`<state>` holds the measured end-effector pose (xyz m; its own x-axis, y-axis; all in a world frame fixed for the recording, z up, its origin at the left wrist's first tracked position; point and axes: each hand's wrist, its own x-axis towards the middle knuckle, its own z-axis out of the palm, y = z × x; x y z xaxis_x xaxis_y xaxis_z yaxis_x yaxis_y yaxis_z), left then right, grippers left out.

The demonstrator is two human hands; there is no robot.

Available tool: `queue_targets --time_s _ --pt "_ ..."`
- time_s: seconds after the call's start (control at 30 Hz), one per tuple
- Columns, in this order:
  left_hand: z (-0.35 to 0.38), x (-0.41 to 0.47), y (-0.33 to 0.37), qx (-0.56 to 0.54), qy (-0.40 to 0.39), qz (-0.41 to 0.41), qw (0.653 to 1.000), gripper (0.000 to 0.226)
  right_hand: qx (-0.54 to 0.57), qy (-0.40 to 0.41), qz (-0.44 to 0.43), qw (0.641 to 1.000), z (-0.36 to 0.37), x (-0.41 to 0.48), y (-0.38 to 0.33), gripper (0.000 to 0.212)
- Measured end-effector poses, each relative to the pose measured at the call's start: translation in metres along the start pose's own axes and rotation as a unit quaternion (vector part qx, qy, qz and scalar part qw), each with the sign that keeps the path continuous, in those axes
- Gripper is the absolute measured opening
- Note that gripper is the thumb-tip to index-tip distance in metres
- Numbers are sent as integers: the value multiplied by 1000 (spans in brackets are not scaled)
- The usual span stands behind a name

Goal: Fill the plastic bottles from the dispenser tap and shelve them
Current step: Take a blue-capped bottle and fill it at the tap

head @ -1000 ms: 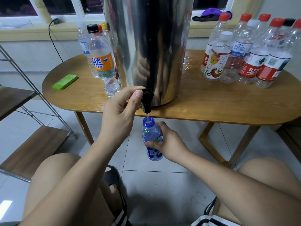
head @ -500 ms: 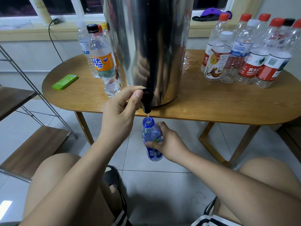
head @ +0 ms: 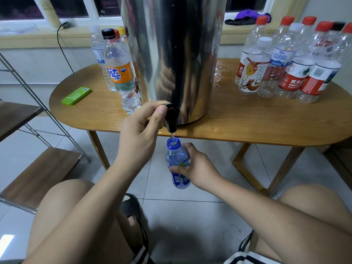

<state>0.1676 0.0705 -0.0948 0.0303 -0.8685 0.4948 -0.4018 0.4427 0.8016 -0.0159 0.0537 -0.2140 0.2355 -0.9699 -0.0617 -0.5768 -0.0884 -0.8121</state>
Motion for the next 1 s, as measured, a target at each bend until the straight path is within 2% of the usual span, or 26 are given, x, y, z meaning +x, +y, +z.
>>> queue_targets --time_s 1.0 --pt "1 0 2 2 1 5 1000 27 -9 2 -6 1000 1 0 2 77"
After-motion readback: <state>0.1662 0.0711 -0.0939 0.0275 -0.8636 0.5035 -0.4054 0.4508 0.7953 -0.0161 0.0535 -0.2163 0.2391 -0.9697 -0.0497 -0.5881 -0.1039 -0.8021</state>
